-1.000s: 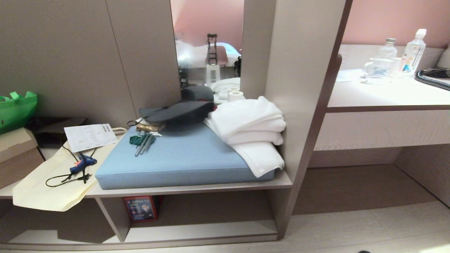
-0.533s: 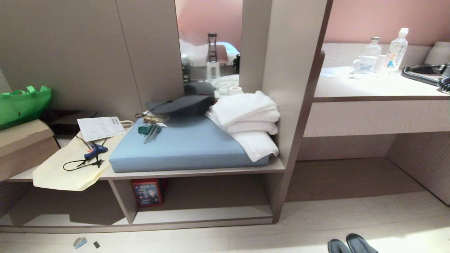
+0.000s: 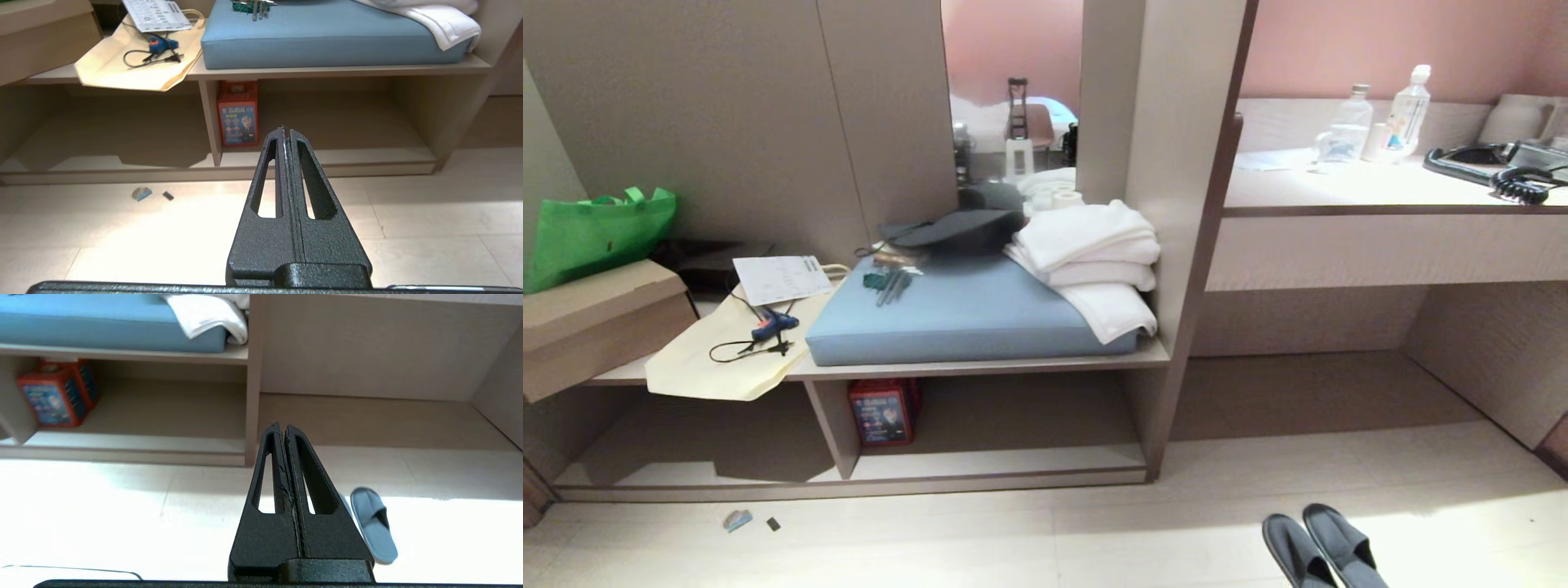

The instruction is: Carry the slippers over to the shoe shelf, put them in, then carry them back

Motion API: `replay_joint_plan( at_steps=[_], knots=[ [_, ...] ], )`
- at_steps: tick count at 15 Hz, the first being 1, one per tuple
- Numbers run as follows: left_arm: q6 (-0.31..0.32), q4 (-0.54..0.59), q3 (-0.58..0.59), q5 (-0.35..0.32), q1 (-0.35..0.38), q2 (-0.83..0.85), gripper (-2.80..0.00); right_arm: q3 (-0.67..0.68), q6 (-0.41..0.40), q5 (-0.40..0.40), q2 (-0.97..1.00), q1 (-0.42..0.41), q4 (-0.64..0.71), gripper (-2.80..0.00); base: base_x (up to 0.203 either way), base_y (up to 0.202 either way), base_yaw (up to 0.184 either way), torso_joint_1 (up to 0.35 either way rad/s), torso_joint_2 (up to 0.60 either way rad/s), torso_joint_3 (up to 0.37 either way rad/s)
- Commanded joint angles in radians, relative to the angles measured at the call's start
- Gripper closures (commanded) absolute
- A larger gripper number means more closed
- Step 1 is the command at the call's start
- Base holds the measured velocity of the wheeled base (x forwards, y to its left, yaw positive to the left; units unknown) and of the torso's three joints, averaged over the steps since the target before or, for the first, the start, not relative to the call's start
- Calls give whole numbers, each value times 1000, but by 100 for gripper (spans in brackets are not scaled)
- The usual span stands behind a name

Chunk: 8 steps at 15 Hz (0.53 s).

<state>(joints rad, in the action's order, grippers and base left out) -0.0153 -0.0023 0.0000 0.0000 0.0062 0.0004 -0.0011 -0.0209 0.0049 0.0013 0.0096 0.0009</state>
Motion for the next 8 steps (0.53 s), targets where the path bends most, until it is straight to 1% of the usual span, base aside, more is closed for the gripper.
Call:
replay_joint_plan(
  at_steps=[1, 8],
  knots=[
    [0, 0, 0, 0, 0, 0, 0, 1, -1, 0, 1, 0, 1, 0, -195, 0, -4, 2, 2, -1],
    [-1, -1, 0, 0, 0, 0, 0, 1, -1, 0, 2, 1, 1, 0, -196, 0, 1, 3, 1, 4]
  ],
)
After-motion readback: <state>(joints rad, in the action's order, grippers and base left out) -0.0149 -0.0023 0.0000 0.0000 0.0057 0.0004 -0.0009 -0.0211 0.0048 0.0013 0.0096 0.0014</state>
